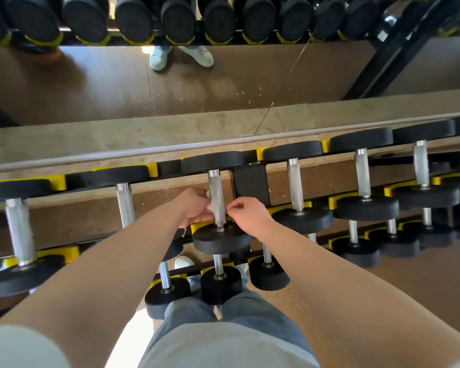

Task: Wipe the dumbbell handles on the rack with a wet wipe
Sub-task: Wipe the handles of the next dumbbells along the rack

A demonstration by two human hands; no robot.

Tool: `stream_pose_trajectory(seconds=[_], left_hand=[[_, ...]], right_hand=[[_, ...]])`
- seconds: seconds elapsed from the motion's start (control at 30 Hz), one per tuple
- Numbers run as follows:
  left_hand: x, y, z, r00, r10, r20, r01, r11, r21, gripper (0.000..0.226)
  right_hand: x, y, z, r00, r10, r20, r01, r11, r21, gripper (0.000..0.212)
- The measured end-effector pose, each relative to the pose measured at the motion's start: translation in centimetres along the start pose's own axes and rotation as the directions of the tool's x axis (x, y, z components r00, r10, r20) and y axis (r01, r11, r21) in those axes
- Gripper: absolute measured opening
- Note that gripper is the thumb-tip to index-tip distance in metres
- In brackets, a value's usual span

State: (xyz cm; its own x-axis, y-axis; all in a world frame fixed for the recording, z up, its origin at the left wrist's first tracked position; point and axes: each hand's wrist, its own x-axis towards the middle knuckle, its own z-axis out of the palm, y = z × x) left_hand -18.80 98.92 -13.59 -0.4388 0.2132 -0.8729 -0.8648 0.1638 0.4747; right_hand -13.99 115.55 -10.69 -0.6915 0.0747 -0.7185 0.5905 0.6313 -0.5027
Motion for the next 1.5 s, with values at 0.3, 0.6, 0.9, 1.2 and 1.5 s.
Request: stream_pose_trajectory(seconds=[0.3,0.6,0.9,1.2,1.5], left_hand=[[-0.5,0.2,0.1,0.988,0.143,-0.06,-0.123,0.959,0.256,0.023],[-2.2,-2.1,0.4,0.992,0.045,-0.116,-0.001,0.933,0.359,0.028],[-5.7,-2.5,-0.5,0.982,0.188,0.007,-0.186,0.979,-0.079,0.015],[-7.1,-1.4,1.8,0.955,0.293,0.046,-0.295,0.954,0.059,0.02],[-7.4,0.2,8.5,0.946,0.321,0.051,-0.324,0.943,0.071,0.019]], right_hand=[[0.1,0.5,-0.6,1.0,0.019,0.0,-0.019,0.996,0.089,0.012],[-0.7,-0.7,-0.7,0.999,-0.016,0.036,0.016,1.0,-0.006,0.017],[-3.1,-1.7,-0.1,0.993,-0.11,0.033,0.104,0.981,0.164,0.033],[-6.4,-0.7,-1.9,0.994,-0.106,-0.028,0.107,0.886,0.451,0.03],[-6.3,2.7,-6.9,0.995,-0.07,-0.072,0.1,0.791,0.603,0.018]])
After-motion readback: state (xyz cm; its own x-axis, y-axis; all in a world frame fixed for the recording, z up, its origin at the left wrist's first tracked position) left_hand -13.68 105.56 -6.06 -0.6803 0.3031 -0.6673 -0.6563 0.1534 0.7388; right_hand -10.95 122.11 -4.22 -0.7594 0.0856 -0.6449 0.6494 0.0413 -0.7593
